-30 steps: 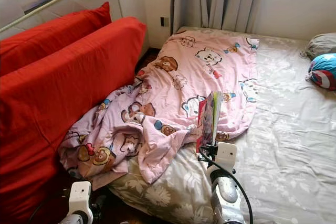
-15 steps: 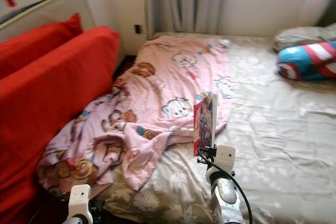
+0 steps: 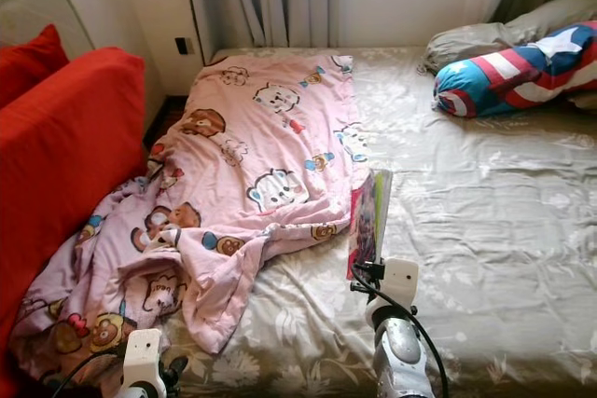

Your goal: Clean up the room

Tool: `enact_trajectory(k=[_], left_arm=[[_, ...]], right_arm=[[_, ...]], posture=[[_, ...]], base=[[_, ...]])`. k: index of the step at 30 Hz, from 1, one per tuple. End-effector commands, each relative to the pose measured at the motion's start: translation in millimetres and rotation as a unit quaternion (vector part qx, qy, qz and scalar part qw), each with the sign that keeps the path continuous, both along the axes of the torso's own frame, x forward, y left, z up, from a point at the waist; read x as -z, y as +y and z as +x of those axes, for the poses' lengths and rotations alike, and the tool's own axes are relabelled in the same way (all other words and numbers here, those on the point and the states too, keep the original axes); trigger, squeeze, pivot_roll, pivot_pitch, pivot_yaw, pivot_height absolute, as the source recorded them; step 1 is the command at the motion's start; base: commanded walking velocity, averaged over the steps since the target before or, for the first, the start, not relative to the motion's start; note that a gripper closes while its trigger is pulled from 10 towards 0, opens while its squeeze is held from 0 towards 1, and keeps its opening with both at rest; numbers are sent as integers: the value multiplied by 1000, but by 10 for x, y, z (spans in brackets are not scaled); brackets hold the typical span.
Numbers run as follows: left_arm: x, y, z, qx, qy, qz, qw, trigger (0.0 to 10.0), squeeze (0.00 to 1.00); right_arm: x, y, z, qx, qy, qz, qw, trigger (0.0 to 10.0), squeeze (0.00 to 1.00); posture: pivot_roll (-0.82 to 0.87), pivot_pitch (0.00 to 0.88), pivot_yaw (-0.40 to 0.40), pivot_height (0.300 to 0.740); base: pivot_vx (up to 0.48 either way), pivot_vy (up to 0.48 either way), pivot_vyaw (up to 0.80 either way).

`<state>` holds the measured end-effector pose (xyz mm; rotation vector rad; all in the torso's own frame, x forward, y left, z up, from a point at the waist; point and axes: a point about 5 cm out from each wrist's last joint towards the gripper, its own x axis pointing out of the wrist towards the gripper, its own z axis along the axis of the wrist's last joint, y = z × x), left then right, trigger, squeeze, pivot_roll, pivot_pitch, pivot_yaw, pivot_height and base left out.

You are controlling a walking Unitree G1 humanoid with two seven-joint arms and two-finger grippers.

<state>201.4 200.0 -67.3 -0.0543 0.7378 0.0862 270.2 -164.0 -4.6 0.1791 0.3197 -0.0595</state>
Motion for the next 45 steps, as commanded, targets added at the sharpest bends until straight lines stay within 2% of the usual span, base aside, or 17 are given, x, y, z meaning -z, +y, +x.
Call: enact_trajectory(k=[1,11,18,31,37,45], left_arm=[[49,20,-85,5,20,8,1000,10000,0],[54,16,-96,9,20,13,1000,10000,0],[58,21,-105,7,21,14,1000,10000,0],[61,26,-112,5,22,15,1000,10000,0],[62,35,-118,3,22,16,1000,10000,0],[64,37,-121,3,22,16,1000,10000,0]], right_arm=[[-79,33,69,-6,-22,-3,1000,10000,0],[-80,32,73,-4,-22,-2,1000,10000,0],[-76,44,73,-8,-20,-4,1000,10000,0],[-82,51,81,-8,-22,-5,1000,10000,0],[-73,63,81,-7,-18,0,1000,10000,0],[-74,69,80,-8,-19,2,1000,10000,0]], posture=[[-20,0,23,709],[-15,4,18,709],[-14,12,17,709],[-10,19,15,709],[-7,21,15,709],[-7,22,15,709]], base=[[0,0,0],[0,-25,0],[0,0,-714],[0,0,0],[0,-286,0],[0,-310,-524]])
